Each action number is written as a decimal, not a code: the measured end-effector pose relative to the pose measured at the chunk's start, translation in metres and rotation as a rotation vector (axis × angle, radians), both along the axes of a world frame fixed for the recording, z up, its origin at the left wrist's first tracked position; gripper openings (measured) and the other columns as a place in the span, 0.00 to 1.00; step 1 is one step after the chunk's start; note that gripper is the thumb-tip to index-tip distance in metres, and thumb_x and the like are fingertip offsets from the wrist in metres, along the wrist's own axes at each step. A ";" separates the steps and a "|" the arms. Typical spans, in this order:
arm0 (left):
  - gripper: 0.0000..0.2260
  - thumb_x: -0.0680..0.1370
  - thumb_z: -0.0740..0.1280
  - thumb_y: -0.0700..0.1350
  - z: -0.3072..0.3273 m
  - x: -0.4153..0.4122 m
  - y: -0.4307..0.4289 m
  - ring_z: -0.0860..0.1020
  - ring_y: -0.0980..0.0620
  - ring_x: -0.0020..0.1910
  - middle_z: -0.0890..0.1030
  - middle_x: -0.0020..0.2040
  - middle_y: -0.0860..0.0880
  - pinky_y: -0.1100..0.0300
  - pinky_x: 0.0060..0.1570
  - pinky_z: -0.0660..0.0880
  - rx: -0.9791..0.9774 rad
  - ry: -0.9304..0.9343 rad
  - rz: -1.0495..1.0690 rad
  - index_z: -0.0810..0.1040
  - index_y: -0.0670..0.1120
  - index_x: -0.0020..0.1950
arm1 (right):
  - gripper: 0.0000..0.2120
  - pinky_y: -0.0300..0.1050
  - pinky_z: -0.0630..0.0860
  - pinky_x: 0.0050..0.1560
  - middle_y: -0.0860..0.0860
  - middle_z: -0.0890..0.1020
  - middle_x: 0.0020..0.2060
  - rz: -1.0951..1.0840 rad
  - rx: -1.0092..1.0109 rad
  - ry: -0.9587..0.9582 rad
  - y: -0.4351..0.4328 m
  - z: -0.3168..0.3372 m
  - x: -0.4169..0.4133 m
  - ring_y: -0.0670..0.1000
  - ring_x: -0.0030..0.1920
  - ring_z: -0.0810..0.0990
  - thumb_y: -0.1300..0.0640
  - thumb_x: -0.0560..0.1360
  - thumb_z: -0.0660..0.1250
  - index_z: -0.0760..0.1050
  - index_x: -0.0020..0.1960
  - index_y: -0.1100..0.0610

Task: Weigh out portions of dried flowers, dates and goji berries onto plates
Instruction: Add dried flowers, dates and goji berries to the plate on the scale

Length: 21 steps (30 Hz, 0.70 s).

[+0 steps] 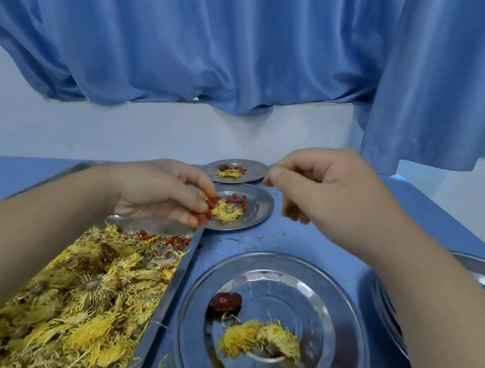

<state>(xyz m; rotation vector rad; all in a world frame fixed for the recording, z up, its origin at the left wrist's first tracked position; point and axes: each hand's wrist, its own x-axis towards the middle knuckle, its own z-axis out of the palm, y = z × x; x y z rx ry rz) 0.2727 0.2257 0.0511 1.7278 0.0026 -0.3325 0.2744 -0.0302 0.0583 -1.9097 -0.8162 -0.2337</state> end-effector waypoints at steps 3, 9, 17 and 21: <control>0.09 0.71 0.68 0.29 -0.004 -0.011 -0.041 0.83 0.49 0.35 0.82 0.38 0.41 0.60 0.38 0.81 0.067 -0.008 -0.122 0.77 0.38 0.48 | 0.09 0.45 0.76 0.35 0.52 0.81 0.27 -0.016 0.036 -0.003 -0.007 0.008 -0.003 0.45 0.28 0.77 0.56 0.74 0.66 0.81 0.37 0.55; 0.10 0.72 0.72 0.33 -0.016 -0.022 -0.088 0.78 0.59 0.34 0.80 0.35 0.55 0.66 0.38 0.75 0.714 -0.276 -0.196 0.77 0.47 0.45 | 0.08 0.46 0.77 0.35 0.52 0.81 0.28 -0.011 0.063 -0.033 -0.016 0.019 -0.007 0.51 0.31 0.80 0.55 0.73 0.66 0.81 0.38 0.54; 0.07 0.71 0.76 0.43 -0.015 -0.031 -0.101 0.78 0.59 0.37 0.81 0.36 0.56 0.63 0.42 0.75 0.723 -0.358 -0.159 0.82 0.51 0.45 | 0.08 0.48 0.79 0.38 0.53 0.82 0.31 0.013 -0.031 -0.078 -0.024 0.028 -0.013 0.50 0.31 0.80 0.55 0.73 0.66 0.81 0.39 0.57; 0.01 0.76 0.71 0.45 -0.013 -0.037 -0.103 0.83 0.55 0.43 0.85 0.42 0.50 0.62 0.52 0.76 0.741 -0.307 -0.179 0.82 0.50 0.47 | 0.08 0.42 0.78 0.33 0.53 0.82 0.30 -0.028 0.003 -0.114 -0.035 0.035 -0.017 0.48 0.29 0.79 0.56 0.73 0.65 0.81 0.39 0.58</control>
